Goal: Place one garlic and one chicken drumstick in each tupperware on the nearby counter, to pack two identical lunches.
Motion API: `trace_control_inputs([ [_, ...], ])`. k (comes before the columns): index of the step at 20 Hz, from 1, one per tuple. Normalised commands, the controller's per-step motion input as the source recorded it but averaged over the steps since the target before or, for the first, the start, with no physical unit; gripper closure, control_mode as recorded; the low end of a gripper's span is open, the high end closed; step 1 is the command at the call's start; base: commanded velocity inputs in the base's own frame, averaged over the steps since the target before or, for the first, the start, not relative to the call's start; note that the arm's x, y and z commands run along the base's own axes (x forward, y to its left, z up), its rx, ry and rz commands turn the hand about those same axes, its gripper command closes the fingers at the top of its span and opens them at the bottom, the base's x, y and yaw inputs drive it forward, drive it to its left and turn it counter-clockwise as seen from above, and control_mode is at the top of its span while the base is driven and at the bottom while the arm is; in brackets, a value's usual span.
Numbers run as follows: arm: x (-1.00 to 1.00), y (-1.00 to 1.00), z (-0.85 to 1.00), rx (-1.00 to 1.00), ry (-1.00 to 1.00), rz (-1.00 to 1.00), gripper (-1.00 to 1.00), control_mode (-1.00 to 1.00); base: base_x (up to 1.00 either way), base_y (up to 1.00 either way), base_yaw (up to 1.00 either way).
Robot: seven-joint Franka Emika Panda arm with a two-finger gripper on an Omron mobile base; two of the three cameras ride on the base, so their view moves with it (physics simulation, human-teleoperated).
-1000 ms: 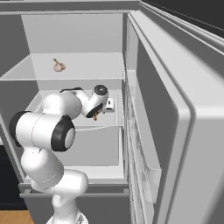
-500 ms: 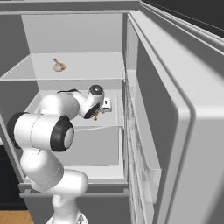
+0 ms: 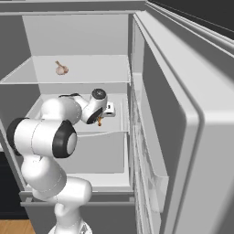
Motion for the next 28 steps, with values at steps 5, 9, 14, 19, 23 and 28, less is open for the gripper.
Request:
trace_control_inputs([
  [5, -0.15, 0.00, 0.00, 0.00, 0.00, 0.00, 1.00, -1.00, 0.00, 0.00, 0.00],
  [9, -0.72, -0.01, 0.40, 0.00, 0.00, -0.01, 1.00, -1.00, 0.00, 0.00, 0.00],
  [14, -1.00, -0.03, 0.57, 0.00, 0.00, -0.04, 1.00, -1.00, 0.00, 0.00, 0.00],
  [19, -0.91, -0.01, 0.89, 0.00, 0.00, -0.01, 1.00, -1.00, 0.00, 0.00, 0.00],
  [23, -0.84, 0.00, 1.00, -0.04, 0.06, 0.00, 1.00, -1.00, 0.00, 0.00, 0.00],
  [28, -0.99, 0.00, 0.94, -0.12, 0.11, 0.00, 1.00, -1.00, 0.00, 0.00, 0.00],
])
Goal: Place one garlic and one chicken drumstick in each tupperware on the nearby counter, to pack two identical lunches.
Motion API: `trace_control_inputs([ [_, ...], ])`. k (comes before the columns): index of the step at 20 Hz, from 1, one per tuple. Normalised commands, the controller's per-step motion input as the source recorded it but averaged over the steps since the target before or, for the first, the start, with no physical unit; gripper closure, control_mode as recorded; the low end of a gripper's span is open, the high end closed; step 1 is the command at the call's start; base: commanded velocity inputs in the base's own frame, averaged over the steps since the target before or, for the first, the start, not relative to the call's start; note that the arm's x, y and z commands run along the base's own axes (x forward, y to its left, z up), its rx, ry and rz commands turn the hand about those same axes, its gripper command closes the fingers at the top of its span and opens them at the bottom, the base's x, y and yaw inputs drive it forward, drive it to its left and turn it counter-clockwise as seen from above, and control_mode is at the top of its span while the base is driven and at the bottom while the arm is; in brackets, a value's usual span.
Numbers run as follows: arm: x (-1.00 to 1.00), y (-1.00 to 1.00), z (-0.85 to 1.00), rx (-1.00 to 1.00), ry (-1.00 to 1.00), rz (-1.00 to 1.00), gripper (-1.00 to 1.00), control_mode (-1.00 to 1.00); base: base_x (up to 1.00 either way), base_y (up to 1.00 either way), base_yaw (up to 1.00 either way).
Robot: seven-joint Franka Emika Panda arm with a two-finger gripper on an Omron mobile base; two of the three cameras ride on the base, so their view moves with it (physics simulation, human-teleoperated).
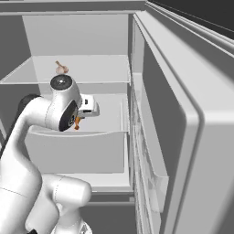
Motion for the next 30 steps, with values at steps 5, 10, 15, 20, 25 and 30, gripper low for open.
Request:
trace_control_inputs([
  [5, -1.00, 0.00, 0.68, -0.10, 0.07, 0.00, 1.00, -1.00, 0.00, 0.00, 0.00],
  [10, -1.00, 0.06, 0.26, -0.05, 0.00, 0.00, 1.00, -1.00, 0.00, 0.00, 0.00],
  [15, -1.00, 0.02, 0.01, 0.00, 0.00, 0.00, 1.00, -1.00, 0.00, 0.00, 0.00],
  [20, -0.44, 0.00, 0.00, 0.00, 0.00, 0.00, 1.00, -1.00, 0.00, 0.00, 0.00],
  [25, -0.23, 0.00, 0.00, 0.00, 0.00, 0.00, 1.00, 1.00, -0.26, 0.11, 0.00],
  [30, 0.00, 0.00, 0.00, 0.00, 0.00, 0.00, 1.00, 1.00, -0.46, 0.86, 0.00],
])
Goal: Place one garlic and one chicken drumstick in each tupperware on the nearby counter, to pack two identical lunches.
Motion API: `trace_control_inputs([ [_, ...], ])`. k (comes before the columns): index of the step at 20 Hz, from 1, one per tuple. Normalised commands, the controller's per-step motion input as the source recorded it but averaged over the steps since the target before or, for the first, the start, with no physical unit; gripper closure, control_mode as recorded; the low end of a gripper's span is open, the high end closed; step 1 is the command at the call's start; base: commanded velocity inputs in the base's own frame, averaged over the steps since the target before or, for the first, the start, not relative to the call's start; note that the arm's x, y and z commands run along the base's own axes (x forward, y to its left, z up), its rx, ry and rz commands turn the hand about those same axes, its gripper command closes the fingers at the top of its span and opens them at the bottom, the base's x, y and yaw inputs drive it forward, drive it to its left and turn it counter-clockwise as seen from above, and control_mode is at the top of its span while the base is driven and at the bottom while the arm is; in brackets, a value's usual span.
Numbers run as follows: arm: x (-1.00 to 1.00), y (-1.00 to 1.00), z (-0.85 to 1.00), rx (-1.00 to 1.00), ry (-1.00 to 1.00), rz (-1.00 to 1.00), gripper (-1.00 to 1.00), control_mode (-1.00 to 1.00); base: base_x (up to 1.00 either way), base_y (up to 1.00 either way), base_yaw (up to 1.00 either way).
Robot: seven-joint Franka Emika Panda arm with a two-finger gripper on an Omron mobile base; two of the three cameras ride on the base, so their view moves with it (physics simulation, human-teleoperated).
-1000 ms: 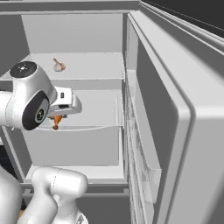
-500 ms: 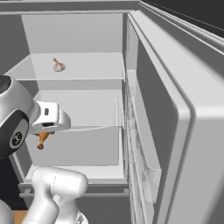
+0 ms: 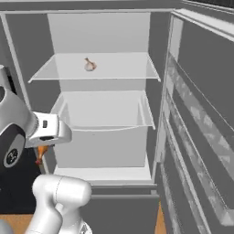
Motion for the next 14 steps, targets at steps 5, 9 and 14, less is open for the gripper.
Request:
trace_control_inputs([
  [5, 0.00, 0.00, 0.00, 0.00, 0.00, 0.00, 1.00, 1.00, -0.25, 1.00, 0.00],
  [9, 0.00, 0.00, 0.00, 0.00, 0.00, 0.00, 1.00, 1.00, -0.23, 1.00, -0.01],
  [14, 0.00, 0.00, 0.00, 0.00, 0.00, 0.00, 1.00, 1.00, -0.01, 1.00, -0.08],
])
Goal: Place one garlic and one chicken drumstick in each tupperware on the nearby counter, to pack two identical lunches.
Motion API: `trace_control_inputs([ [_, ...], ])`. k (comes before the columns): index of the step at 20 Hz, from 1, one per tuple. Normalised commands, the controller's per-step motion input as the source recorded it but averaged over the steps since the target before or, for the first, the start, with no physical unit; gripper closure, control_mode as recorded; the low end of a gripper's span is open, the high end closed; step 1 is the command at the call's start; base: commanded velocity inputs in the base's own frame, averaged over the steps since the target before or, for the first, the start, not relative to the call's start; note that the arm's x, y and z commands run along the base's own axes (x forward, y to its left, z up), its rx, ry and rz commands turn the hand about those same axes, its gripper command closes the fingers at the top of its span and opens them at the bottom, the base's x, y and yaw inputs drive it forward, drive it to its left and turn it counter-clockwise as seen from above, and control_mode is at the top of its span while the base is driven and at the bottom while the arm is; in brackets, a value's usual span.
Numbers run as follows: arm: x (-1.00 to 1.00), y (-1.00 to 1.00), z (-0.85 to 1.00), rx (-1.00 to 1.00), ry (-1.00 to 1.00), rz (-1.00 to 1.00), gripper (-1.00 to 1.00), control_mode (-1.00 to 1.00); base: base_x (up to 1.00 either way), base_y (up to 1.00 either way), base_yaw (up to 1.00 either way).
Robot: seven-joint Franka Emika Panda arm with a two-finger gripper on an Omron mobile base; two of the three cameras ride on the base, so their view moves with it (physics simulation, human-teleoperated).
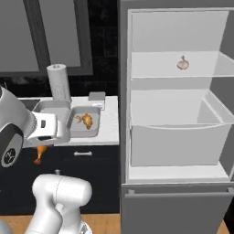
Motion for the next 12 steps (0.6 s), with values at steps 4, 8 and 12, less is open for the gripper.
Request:
trace_control_inputs([
  [4, 0.00, 0.00, 0.00, 0.00, 0.00, 0.00, 1.00, 1.00, 0.11, 0.99, -0.11],
  [8, 0.00, 0.00, 0.00, 0.00, 0.00, 0.00, 1.00, 1.00, 0.50, 0.67, -0.05],
  [12, 0.00, 0.00, 0.00, 0.00, 0.00, 0.00, 1.00, 1.00, 0.76, 0.18, 0.00],
])
